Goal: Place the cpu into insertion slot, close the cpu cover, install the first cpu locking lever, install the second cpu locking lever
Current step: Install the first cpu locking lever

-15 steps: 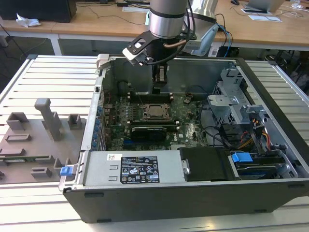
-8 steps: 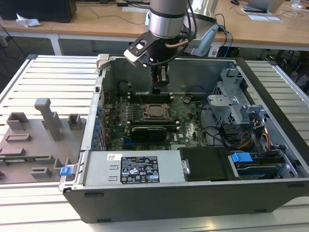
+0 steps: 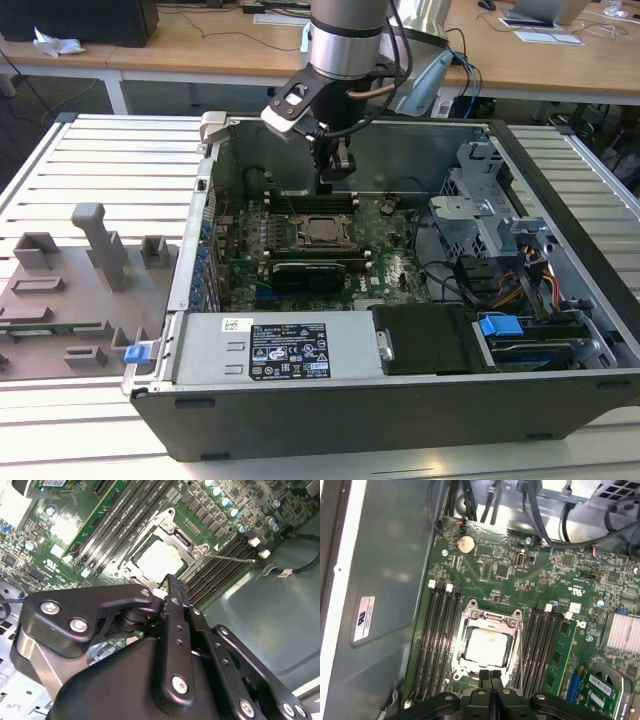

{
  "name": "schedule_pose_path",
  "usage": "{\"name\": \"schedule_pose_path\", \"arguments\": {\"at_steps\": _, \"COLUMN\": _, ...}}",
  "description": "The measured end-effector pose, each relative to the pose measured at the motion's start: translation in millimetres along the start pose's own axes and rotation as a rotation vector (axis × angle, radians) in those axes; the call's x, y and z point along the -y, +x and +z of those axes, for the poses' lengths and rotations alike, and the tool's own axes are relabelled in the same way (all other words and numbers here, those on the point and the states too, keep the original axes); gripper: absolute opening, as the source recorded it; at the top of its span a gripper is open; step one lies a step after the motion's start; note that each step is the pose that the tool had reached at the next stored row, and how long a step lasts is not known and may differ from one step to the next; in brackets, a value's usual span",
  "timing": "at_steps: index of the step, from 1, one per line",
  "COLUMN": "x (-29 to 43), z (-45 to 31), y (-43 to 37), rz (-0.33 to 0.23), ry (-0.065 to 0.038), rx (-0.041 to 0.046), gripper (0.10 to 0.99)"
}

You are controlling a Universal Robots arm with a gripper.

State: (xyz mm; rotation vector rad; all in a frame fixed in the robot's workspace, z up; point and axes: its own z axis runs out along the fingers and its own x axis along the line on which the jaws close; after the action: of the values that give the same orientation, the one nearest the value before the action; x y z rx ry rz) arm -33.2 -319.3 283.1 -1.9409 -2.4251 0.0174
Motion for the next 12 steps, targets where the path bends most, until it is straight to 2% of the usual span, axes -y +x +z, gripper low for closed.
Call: {"name": "schedule_pose_path", "arguments": {"at_steps": 12, "x": 0.0, "z": 0.0, "y": 0.0, "rz": -0.140, "ry": 0.003, "rx": 0.0044, "gripper": 0.106}}
